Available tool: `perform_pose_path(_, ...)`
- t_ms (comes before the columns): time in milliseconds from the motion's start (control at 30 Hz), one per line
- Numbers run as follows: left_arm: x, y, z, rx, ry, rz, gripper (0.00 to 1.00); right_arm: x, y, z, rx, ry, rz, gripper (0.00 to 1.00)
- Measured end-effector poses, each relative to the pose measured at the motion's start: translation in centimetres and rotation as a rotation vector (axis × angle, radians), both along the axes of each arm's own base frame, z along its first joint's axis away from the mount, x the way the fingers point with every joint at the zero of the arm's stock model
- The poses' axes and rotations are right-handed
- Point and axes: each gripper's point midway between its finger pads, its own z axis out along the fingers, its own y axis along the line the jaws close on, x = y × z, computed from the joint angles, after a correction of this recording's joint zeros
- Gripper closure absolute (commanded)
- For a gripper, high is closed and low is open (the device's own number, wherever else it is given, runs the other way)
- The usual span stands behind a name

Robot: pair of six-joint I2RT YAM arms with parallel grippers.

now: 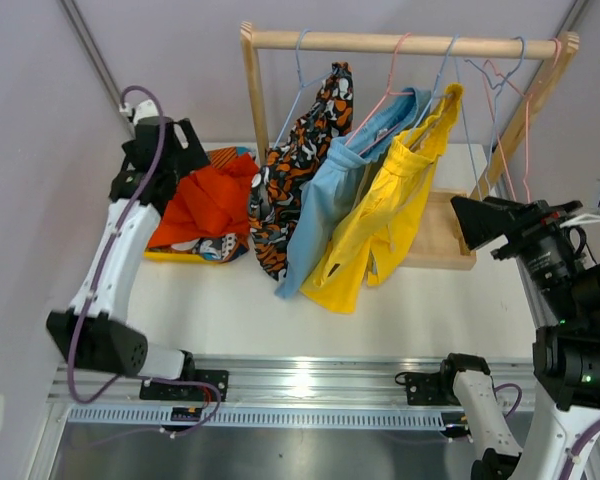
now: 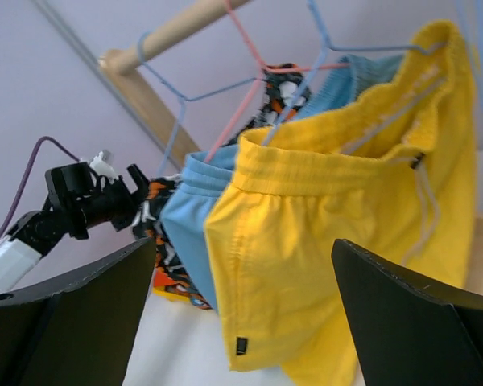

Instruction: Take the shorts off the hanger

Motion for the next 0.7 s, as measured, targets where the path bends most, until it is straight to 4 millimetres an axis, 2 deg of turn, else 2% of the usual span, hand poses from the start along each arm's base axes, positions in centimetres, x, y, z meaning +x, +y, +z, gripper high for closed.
perform_pose_path(100,-3.9,-0.7,6.3,-0.018,-0.152,-0.029,0.01,0.9,0.9,2.0,0.022,-0.035,0.065,0.00)
perform_pose_path(167,-7.0,-1.1,10.2,-0.035,-0.262,-0.052,0.01,2.3,1.1,3.4,0.032,-0.052,0.095,0.01)
perform_pose_path(233,-10.6,-1.3,12.8,-0.053,-0.358,-0.079,0.01,4.3,1.1,4.2,0.042,-0.050,0.114,0.02)
perform_pose_path(300,-13.2,-1.3,13.4,-0.065,-0.408,-0.099,0.01,6.5,1.0,4.7,0.052,-0.040,0.127,0.04)
perform_pose_path(400,-16.2,-1.1,12.1,-0.072,-0.429,-0.121,0.01,10.2,1.4,4.3,0.065,0.004,0.147,0.06)
perform_pose_path(567,-18.0,-1.0,5.3,-0.048,-0.315,-0.148,0.01,15.4,4.1,1.8,0.043,0.106,0.190,0.12)
perform_pose_path(700,-18.9,-0.9,0.8,-0.030,-0.229,-0.159,0.01,17.6,5.4,-0.5,0.020,0.168,0.183,0.19)
